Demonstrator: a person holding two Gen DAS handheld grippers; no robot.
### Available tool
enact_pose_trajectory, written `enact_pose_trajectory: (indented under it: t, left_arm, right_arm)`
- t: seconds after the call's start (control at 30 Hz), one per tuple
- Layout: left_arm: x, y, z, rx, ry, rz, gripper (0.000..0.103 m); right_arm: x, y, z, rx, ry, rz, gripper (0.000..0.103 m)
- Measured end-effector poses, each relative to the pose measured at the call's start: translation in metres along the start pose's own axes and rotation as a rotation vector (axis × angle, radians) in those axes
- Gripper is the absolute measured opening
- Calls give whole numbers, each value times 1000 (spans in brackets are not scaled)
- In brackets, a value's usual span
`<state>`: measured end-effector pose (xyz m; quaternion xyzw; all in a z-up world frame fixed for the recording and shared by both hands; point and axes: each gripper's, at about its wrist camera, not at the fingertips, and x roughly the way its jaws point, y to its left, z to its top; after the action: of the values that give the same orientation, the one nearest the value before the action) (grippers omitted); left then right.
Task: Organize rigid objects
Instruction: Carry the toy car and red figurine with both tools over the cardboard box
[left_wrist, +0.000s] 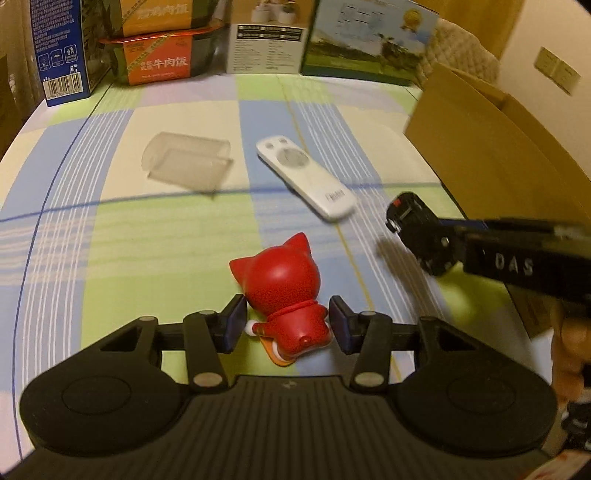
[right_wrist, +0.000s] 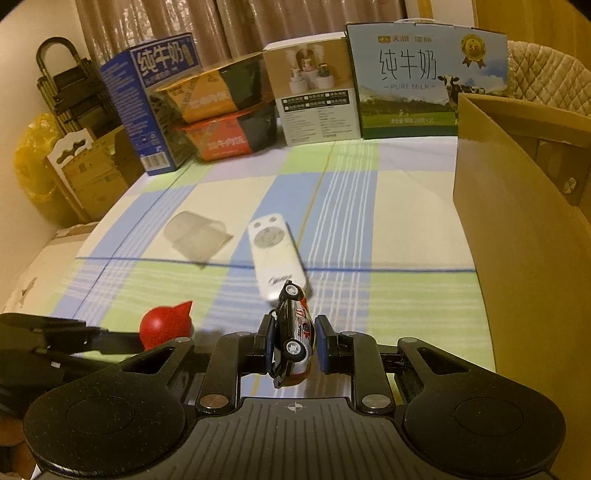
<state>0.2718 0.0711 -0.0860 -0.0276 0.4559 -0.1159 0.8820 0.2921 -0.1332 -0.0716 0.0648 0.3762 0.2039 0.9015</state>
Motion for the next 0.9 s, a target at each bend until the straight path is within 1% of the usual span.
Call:
enact_pose_trajectory:
  t: [0.2,0.4,0.63,0.9]
  left_arm:
    - [-22,-7,-23,-20,-9,-5,43]
    - [-41,-16,-37,-25,-24,18,43]
    - [-77,-42,-48,-45,-84,21,43]
    - [-122,-81,-58,-82,-154,-3,43]
  right_arm:
    - [-27,4,-21,11,-4,-1,19]
    - [-58,6,-43,20,-20,-15,19]
    - [-97,10,-59,9,-60,-27,19]
    - [-149,14,-70,21,-126,-30,19]
